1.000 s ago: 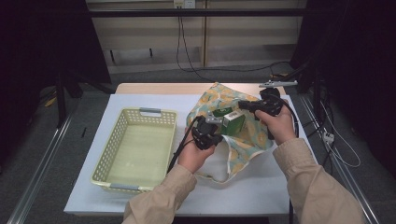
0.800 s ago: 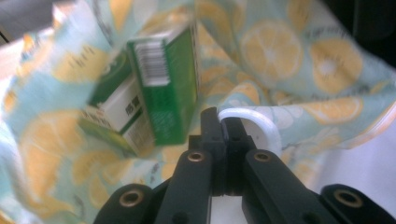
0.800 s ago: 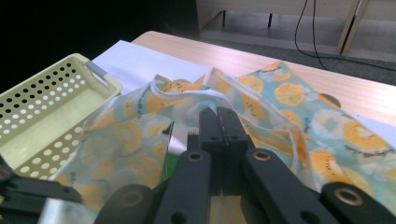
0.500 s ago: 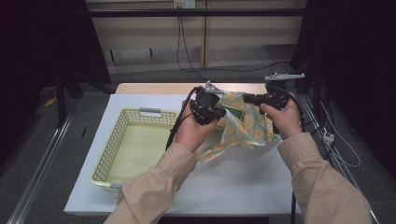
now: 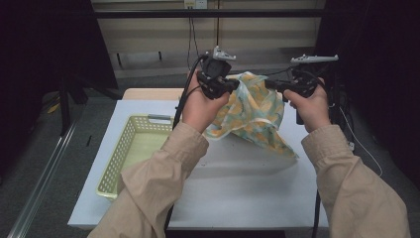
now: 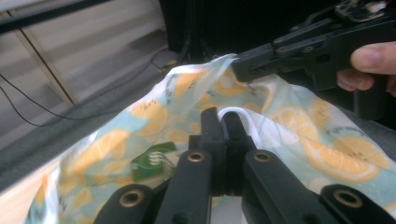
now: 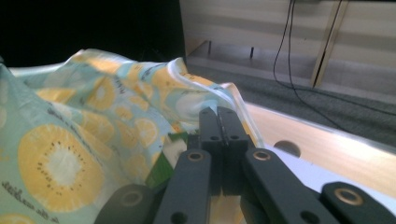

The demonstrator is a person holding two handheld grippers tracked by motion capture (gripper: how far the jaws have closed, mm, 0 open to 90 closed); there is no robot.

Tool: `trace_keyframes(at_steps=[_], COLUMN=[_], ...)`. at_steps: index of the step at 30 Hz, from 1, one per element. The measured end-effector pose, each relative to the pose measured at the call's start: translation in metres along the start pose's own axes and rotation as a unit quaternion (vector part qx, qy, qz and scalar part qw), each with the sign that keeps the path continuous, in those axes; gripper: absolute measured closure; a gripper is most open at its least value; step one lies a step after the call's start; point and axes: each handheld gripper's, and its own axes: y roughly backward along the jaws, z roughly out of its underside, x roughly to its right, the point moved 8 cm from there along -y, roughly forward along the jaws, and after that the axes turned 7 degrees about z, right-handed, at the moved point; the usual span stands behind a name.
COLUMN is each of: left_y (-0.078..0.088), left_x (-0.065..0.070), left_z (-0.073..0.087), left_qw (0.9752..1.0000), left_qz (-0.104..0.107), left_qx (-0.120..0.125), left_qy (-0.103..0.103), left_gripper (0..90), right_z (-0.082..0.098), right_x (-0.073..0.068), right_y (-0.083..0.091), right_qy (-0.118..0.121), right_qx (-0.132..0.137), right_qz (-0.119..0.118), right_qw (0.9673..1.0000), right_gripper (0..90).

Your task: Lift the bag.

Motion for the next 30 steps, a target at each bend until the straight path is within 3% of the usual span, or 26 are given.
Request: trace_keyframes(at_steps=[5, 9, 16, 20, 23, 24, 26, 28, 30], left_y=[0.004, 0.005, 0.000, 0.000, 0.002, 0.002, 0.004, 0.007, 0.011], left_x=[-0.008, -0.013, -0.018, -0.023, -0.028, -0.029, -0.032, -0.033, -0.037], left_z=[-0.016, -0.021, -0.011, -0.002, 0.006, 0.009, 0.016, 0.021, 0.028], left_qw=[0.9999, 0.9998, 0.9999, 1.0000, 0.9999, 0.9998, 0.9993, 0.9987, 0.9975], left_qz=[-0.006, -0.011, -0.001, -0.002, 0.006, 0.006, 0.002, 0.008, 0.003], left_qx=[0.009, 0.014, 0.005, -0.004, -0.001, -0.006, -0.011, -0.010, -0.012], left_qy=[-0.012, -0.011, -0.009, -0.003, 0.014, 0.017, 0.035, 0.049, 0.069], left_gripper=[90.0, 90.0, 90.0, 90.0, 88.5, 81.6, 58.8, 49.6, 33.8], right_z=[-0.023, -0.032, -0.020, -0.008, 0.001, 0.003, 0.008, 0.011, 0.014], right_x=[0.002, 0.001, -0.001, -0.005, -0.010, -0.013, -0.017, -0.021, -0.024], right_y=[0.009, 0.012, 0.005, -0.001, -0.007, -0.008, -0.011, -0.013, -0.013], right_qy=[-0.004, -0.004, -0.006, -0.011, -0.035, -0.041, -0.053, -0.060, -0.059], right_qx=[0.027, 0.031, 0.022, 0.002, -0.009, -0.014, -0.026, -0.029, -0.032], right_qz=[0.001, -0.005, -0.013, -0.022, -0.038, -0.044, -0.058, -0.058, -0.062], right_qw=[0.9996, 0.9995, 0.9997, 0.9997, 0.9986, 0.9981, 0.9966, 0.9961, 0.9958], right_gripper=[90.0, 90.0, 90.0, 90.0, 83.5, 76.4, 63.4, 53.2, 40.9])
